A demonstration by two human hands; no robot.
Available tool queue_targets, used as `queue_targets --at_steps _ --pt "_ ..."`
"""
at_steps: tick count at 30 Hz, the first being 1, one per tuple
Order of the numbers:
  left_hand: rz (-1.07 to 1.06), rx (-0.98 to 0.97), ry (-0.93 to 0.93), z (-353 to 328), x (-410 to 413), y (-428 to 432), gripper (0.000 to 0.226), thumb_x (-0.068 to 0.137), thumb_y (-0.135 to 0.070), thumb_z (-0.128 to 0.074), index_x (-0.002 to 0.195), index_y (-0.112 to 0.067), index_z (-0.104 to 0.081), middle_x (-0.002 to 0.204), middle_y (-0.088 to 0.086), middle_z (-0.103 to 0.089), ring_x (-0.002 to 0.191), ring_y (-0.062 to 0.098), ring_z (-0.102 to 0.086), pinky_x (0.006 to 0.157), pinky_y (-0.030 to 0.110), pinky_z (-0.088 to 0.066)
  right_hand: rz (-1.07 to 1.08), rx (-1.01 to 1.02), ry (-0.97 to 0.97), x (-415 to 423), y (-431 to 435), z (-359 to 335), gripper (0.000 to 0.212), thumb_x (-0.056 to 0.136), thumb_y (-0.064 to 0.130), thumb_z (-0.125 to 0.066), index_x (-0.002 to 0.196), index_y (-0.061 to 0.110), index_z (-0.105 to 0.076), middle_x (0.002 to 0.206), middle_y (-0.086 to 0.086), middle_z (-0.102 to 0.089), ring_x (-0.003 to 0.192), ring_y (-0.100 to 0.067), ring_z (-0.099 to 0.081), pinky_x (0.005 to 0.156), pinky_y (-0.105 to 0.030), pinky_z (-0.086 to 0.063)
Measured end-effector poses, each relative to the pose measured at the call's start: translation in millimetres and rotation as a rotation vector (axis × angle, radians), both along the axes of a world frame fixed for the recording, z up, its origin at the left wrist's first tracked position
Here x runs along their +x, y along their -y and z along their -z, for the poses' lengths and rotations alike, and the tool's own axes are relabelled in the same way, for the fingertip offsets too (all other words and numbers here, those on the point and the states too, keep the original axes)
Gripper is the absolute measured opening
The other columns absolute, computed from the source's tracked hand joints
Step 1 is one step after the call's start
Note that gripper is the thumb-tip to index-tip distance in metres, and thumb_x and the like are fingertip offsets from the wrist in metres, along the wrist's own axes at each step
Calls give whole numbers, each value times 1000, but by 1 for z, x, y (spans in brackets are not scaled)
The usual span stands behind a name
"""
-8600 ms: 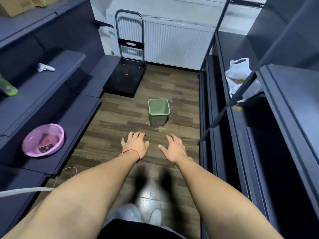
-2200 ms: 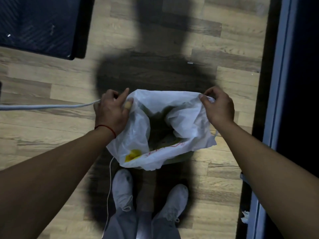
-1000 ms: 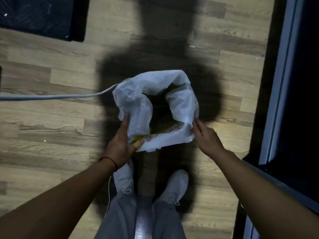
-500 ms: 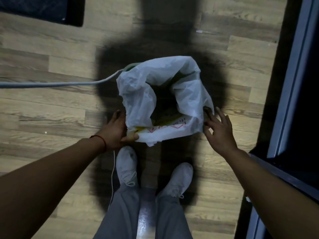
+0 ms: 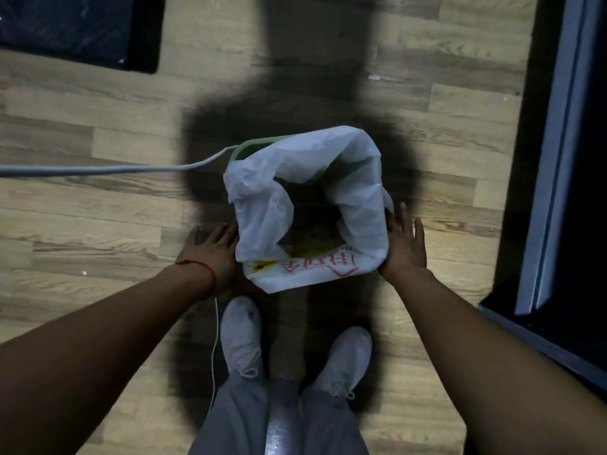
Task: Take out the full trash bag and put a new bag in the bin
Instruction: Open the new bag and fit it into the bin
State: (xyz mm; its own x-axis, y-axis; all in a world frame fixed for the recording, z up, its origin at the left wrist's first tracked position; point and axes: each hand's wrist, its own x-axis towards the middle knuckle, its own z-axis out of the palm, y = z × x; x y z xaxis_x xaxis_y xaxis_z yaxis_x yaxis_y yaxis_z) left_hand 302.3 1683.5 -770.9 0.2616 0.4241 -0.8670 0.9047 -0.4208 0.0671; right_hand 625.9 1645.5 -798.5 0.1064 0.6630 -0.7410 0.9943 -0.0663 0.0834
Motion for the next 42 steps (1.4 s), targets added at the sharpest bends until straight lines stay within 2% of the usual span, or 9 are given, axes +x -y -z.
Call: queue_targets --at_steps 4,7,10,15,19,27,32,36,42 --pt "-204 101 226 -30 3 -16 56 91 -26 -54 144 -16 -35 144 15 -43 126 36 -48 96 41 -43 338 161 -309 -2 -6 -17 58 92 38 -56 144 18 -41 155 -12 -36 148 -32 -18 116 -48 -24" --pt "-568 244 526 -55 1 -26 44 90 -10 -52 134 -14 -50 119 18 -63 108 35 -60 83 27 -39 557 272 -476 4 -18 -40 33 91 14 -58 123 11 -65 138 -15 -56 141 -32 -36 109 -42 -37" --pt "-761 318 707 -63 5 -32 50 92 -20 -41 142 -17 -43 135 13 -56 119 25 -53 92 23 -37 684 440 -453 10 -40 -62 29 90 7 -51 105 17 -74 113 -7 -72 114 -29 -60 94 -35 -46" --pt "-1170 329 662 -57 30 -57 56 100 -42 -38 151 -38 -14 150 12 -40 132 28 -44 104 38 -39 503 668 -507 -3 -98 -75 22 88 6 -53 94 13 -73 126 -7 -62 120 -28 -51 100 -34 -39" --pt "-1375 207 680 -45 36 -81 62 87 -69 -32 145 -46 -26 149 13 -41 133 30 -44 111 49 -37 586 497 -707 -26 -142 -78 29 97 27 -50 124 21 -58 129 -5 -61 117 -22 -57 96 -31 -44" --pt "-1724 -270 380 -22 28 -95 68 87 -73 -29 104 -18 -66 96 11 -66 87 32 -62 75 40 -52 777 156 -724 -25 -151 -50 67 92 66 -31 134 20 -54 135 -9 -58 122 -26 -54 107 -47 -42" --pt "-1874 -86 419 -18 31 -87 45 95 -53 -42 91 -14 -63 89 7 -66 79 24 -62 59 30 -53 738 433 -633 -22 -130 -40 47 99 50 -40 133 19 -50 137 -7 -54 127 -22 -49 104 -29 -37" --pt "-1377 571 533 -33 27 -51 31 98 -35 -45 104 -10 -64 105 13 -67 95 27 -60 75 28 -42 305 889 -560 -41 -108 -64 38 96 26 -49 129 6 -52 135 -16 -50 126 -29 -44 107 -34 -35" --pt "-489 707 741 -50 56 -34 52 92 -40 -49 140 -20 -44 153 8 -35 143 29 -26 114 49 -29 95 458 -613 -95 -64 -63 38 98 36 -40 132 22 -49 138 -6 -48 129 -21 -43 106 -45 -40"
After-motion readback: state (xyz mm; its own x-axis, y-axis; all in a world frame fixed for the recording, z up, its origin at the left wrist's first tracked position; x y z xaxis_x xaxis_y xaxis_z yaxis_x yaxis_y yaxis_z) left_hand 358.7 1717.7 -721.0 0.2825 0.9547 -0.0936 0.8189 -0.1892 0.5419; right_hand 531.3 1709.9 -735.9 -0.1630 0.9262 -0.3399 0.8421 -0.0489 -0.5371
